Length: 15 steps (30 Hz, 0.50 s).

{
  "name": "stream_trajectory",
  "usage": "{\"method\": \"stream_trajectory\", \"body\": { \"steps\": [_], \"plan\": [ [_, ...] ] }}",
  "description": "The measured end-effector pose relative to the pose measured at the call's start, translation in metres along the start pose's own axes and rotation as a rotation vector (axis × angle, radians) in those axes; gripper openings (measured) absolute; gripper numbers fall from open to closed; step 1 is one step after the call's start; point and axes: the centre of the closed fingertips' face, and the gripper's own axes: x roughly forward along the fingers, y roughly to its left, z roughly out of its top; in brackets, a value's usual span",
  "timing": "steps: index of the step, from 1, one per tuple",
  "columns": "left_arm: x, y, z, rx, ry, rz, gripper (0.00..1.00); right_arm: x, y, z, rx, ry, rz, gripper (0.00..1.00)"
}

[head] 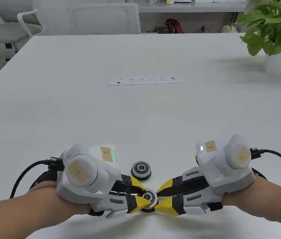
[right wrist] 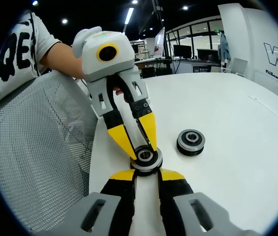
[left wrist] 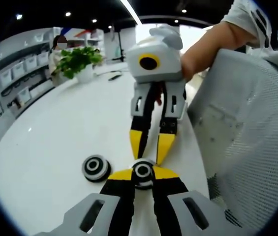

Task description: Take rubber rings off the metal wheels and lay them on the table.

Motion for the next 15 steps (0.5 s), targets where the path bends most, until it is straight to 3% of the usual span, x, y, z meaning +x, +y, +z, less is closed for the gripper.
{"method": "stream_trajectory", "body": {
  "steps": [13,15],
  "plan": [
    [0.0003,0.0002,0.0001,0.008,-0.002,0.001,0.13,-0.0014,-0.0008,-0.0027,0.018,0.011,-0.005,0.08],
    [0.0003,0.0001,0.0001,0.007,-0.001,0.003,0.13,-0.0018,-0.0013,-0.0036,0.053,0.014,-0.004,0.06]
  ]
}}
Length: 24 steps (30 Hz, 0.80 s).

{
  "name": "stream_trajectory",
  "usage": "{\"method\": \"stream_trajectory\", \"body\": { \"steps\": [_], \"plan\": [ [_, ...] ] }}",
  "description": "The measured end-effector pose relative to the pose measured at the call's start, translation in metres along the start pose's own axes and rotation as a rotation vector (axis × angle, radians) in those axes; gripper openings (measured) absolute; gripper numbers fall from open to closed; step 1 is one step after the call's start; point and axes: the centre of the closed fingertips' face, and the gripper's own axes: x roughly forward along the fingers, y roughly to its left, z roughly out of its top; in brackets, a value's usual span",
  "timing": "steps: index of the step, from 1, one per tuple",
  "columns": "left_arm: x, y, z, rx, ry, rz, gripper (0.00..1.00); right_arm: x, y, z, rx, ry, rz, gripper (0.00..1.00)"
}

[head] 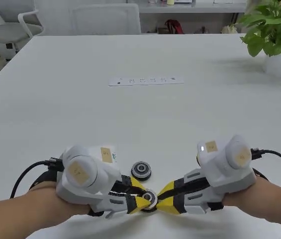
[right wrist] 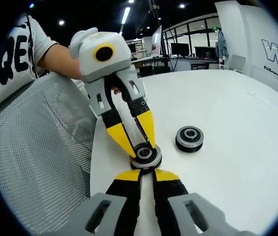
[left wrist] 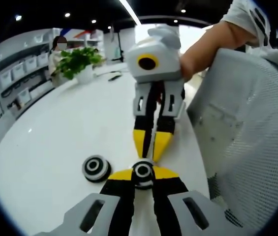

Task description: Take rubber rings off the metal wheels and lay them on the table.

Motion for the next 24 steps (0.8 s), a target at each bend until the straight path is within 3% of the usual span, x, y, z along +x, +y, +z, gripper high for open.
{"method": "stream_trajectory", "body": {
  "steps": [9,24],
  "plan": [
    [-0.0001,0.0003,-0.0002,-0.005,0.003,0.005,0.13,0.0004,0.0001,0.0,0.01,0.013,-0.004,0.04],
    [0.0001,0.0002,0.0003,-0.002,0.001,0.01,0.13,-0.0031,-0.0035,0.0006,0.097,0.019,-0.019,0.0]
  ]
}}
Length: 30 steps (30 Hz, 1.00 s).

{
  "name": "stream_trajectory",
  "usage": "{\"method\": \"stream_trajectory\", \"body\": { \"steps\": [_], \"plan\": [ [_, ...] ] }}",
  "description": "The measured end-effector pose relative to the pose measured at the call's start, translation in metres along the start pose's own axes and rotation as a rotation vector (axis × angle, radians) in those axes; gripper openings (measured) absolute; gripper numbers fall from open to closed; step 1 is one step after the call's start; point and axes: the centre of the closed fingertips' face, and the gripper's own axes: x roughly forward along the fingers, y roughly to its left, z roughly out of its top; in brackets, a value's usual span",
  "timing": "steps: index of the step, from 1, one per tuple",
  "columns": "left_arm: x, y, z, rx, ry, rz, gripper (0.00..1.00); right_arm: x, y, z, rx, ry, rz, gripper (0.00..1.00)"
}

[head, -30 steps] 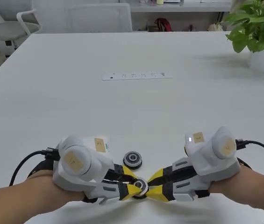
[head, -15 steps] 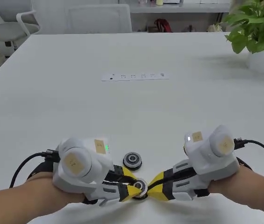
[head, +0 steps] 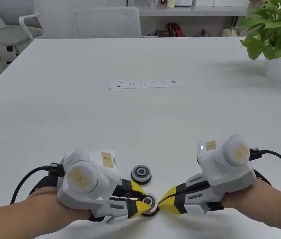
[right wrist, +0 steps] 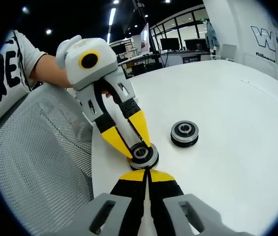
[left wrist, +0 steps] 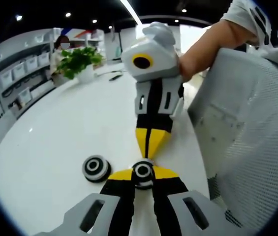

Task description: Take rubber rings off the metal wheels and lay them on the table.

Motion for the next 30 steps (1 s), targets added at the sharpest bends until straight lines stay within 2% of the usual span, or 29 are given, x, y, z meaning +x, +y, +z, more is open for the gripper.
{"method": "stream_trajectory", "body": {
  "steps": [7,13,22,30],
  "plan": [
    [0.0,-0.0004,0.0,-0.003,0.003,0.003,0.13,-0.0018,-0.0005,0.0013,0.016,-0.006,-0.001,0.0],
    [0.0,-0.0004,-0.0001,-0.003,0.007,0.005,0.13,-0.004,-0.0017,0.0023,0.08,-0.027,0.006,0.0],
    [0.0,-0.0002,-0.0008,-0.006,0.01,0.006,0.13,-0.0048,-0.0035,0.0035,0.112,-0.037,-0.001,0.0],
    [0.0003,0.0004,-0.0008,-0.005,0.013,0.012,0.13,-0.0057,-0.0067,0.008,0.164,-0.07,-0.006,0.0]
  ]
}}
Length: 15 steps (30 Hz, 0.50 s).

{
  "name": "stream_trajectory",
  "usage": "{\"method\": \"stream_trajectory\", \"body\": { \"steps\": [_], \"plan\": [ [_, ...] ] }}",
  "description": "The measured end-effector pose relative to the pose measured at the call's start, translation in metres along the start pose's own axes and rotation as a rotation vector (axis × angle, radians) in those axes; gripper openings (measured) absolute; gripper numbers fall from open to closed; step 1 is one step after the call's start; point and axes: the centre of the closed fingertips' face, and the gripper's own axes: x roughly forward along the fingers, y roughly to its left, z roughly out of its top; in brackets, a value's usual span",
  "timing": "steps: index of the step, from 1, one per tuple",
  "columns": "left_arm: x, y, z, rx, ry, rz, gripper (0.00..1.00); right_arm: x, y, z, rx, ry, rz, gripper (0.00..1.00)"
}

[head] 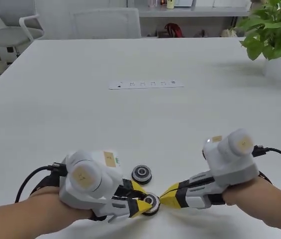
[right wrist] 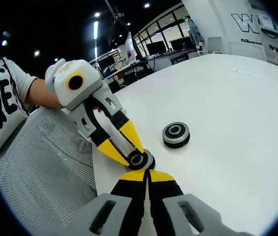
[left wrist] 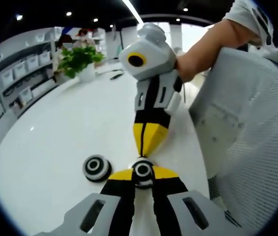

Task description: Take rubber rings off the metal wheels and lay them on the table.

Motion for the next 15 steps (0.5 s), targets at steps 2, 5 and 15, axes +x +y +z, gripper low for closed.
{"method": "stream_trajectory", "body": {
  "steps": [2,5,15],
  "plan": [
    [0.0,0.0001,0.0,0.0,0.001,0.001,0.13,0.0001,0.0,0.0,0.003,-0.002,0.001,0.0],
    [0.0,0.0002,0.0,-0.001,0.002,0.002,0.13,-0.0005,0.0012,0.0014,0.012,-0.012,0.005,0.0],
    [0.0002,0.0001,0.0001,0.002,0.009,0.008,0.12,-0.001,0.0035,0.0037,0.036,-0.028,0.018,0.0]
  ]
}}
